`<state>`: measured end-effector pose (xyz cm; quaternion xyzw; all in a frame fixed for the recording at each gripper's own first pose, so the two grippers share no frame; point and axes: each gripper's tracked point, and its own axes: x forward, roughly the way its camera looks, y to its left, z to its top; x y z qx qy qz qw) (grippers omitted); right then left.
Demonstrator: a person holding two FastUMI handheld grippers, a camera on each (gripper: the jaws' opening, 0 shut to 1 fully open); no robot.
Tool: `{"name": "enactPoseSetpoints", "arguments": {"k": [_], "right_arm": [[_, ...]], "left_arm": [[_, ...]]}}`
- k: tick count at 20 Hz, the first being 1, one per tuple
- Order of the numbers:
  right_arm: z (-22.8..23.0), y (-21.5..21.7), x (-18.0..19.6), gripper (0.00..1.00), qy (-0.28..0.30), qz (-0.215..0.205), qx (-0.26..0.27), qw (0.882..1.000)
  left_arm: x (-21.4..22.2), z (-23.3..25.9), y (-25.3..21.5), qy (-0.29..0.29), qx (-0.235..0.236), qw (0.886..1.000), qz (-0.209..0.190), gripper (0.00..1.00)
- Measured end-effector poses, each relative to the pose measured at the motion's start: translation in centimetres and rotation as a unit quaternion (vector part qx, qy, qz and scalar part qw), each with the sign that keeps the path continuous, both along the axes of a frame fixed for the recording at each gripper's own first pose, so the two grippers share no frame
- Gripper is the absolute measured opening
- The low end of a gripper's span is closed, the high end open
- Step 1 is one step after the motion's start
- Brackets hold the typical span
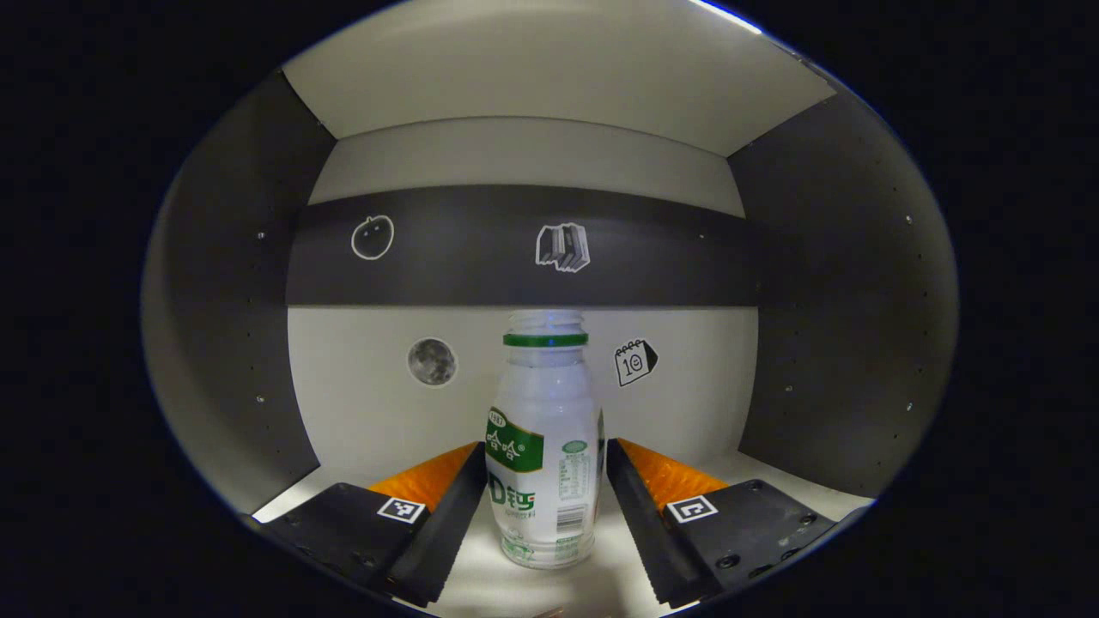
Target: Grasp the bottle in the cabinet with the left hand and place it on the coaster, then close the right door with the right hand and the left door with the left hand.
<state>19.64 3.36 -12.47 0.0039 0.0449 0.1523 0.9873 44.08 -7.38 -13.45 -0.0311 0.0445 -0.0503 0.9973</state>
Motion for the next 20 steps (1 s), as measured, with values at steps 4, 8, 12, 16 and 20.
{"name": "enactPoseSetpoints", "arguments": {"k": [4,8,12,16,20], "right_arm": [[-0.2,-0.5,0.4,0.98,0.003,-0.008,0.000,1.000],[0.5,-0.6,-0.2,0.98,-0.004,-0.012,0.004,1.000],[2.8,-0.9,-2.0,0.98,-0.021,-0.020,0.012,1.000],[4.4,-2.0,-4.8,0.98,-0.031,-0.039,-0.001,0.999],[7.0,-2.6,-8.8,0.98,-0.054,-0.058,0.004,0.997]], "left_arm": [[0.2,0.1,0.1,0.002,-0.013,1.000,0.000,0.80],[-0.7,1.2,0.1,0.004,-0.029,1.000,-0.010,0.76],[-4.5,4.8,0.4,-0.016,-0.024,0.999,-0.013,0.77],[-10.5,8.5,0.8,-0.036,-0.034,0.999,-0.019,0.77],[-17.3,10.9,1.3,-0.054,-0.012,0.998,-0.027,0.76]]}}
